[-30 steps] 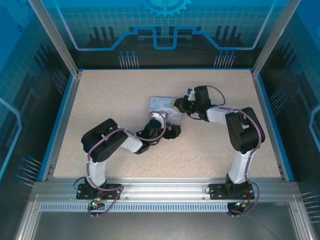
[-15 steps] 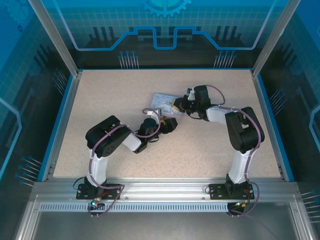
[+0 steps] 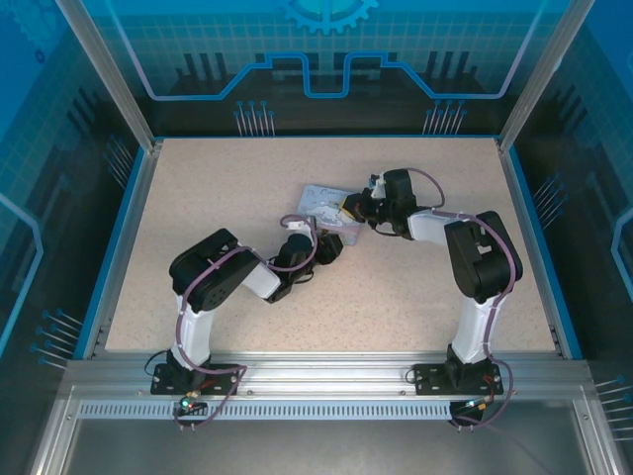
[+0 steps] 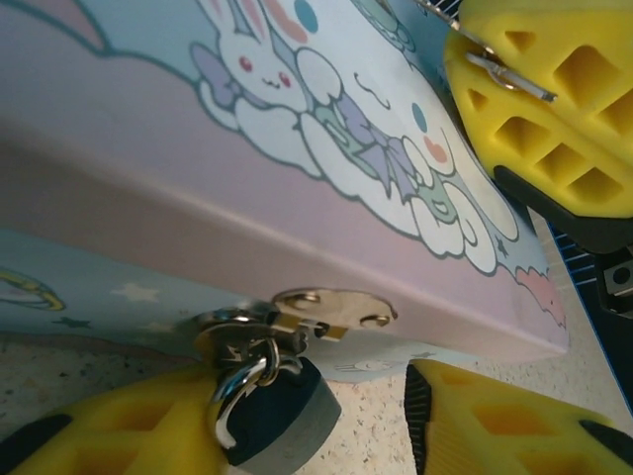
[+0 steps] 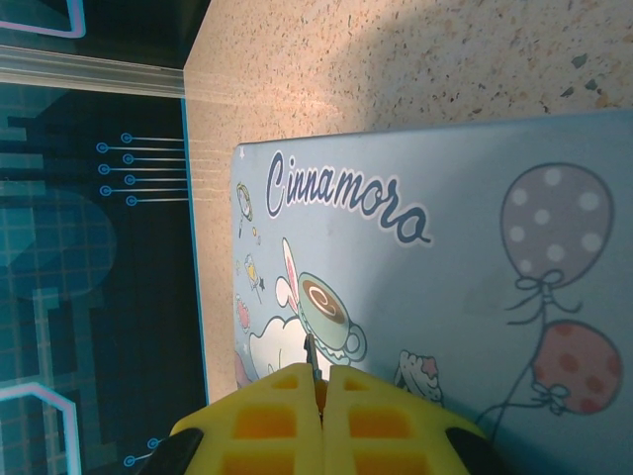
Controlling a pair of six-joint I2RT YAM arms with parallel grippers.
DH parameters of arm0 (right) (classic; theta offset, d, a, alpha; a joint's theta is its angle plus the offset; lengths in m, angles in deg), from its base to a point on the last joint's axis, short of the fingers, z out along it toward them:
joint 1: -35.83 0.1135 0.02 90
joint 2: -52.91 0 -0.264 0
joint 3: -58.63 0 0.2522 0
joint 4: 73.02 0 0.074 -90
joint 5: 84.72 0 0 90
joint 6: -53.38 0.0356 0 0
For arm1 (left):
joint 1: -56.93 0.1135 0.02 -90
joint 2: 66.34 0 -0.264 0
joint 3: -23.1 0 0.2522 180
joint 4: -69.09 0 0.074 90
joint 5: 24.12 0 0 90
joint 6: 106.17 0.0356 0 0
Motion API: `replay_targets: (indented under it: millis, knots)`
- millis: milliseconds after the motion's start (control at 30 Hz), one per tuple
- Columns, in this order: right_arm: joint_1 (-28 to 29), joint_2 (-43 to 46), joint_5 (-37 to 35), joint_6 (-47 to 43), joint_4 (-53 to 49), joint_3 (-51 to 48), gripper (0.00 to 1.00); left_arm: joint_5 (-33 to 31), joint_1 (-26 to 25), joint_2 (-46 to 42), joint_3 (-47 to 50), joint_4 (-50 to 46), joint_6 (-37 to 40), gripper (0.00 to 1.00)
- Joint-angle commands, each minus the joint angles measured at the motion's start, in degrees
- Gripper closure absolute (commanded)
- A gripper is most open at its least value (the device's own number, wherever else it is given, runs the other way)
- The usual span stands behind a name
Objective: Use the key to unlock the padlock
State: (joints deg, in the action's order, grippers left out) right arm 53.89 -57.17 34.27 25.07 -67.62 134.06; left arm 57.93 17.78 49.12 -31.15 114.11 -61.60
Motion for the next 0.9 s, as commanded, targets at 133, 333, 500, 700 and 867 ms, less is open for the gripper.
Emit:
replay_targets:
  millis: [133, 333, 500, 700, 867]
  knots:
    - [0.74, -3.10, 0.01, 0.18, -4.04, -0.29, 1.00, -1.80, -0.70, 2.03, 0.20, -6.80, -2.32, 0.59]
    - [0.74, -3.14, -0.08, 0.29, -4.03, -0.41, 1.00, -1.84, -0.71, 3.24, -0.51, -6.76, -2.73, 0.63]
    - [0.75, -3.12, -0.08, 0.25, -4.06, -0.41, 1.00, -1.81, -0.66, 3.45, -0.39, -6.73, -2.79, 0.69]
    - [0.77, -3.40, -0.12, 0.27, -4.04, -0.32, 1.00, -1.98, -0.70, 3.47, -0.33, -6.80, -2.73, 0.75]
    - [0.77, -3.66, -0.08, 0.36, -4.04, -0.32, 1.00, -1.90, -0.73, 3.55, -0.29, -6.41, -2.71, 0.82]
